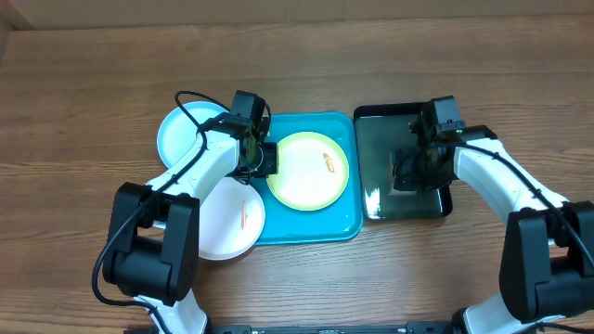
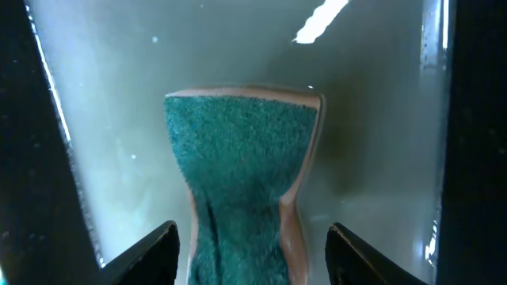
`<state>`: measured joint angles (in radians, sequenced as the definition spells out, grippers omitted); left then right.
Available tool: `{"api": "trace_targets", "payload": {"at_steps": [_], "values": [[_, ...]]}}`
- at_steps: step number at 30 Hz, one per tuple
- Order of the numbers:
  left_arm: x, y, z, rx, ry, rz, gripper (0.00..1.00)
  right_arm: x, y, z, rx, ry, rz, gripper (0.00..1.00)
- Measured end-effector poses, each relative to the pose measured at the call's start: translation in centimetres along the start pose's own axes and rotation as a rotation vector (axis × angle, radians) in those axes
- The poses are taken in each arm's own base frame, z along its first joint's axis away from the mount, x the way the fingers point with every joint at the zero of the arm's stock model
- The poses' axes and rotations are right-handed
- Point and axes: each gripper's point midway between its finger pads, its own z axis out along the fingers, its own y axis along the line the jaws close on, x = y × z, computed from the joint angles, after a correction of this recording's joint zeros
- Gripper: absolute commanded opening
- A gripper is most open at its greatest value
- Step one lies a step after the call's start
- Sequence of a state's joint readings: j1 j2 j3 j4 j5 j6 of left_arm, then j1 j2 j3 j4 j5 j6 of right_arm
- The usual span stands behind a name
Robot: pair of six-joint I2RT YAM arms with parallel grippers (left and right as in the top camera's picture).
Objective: Clean dirty plates on tray and stack at the side
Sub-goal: 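Reach the right gripper into the black basin toward the green sponge, then grasp the green sponge with the right gripper and lift it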
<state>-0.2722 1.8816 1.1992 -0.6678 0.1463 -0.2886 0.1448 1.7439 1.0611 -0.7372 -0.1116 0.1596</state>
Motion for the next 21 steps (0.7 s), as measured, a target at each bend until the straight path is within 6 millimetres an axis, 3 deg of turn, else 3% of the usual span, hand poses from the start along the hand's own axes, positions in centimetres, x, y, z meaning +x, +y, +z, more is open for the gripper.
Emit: {"api": "trace_targets", "payload": {"at_steps": [6, 21], "values": [[0.0, 0.0, 0.0, 0.0, 0.0, 0.0, 0.06, 0.1, -0.12, 0.56, -0.002, -0.013, -0.005, 0.5], [0.01, 0.01, 0.0, 0.0, 0.0, 0.0, 0.07, 0.33, 0.55, 0.77, 0.02, -0.017, -0.04, 0.51]]}}
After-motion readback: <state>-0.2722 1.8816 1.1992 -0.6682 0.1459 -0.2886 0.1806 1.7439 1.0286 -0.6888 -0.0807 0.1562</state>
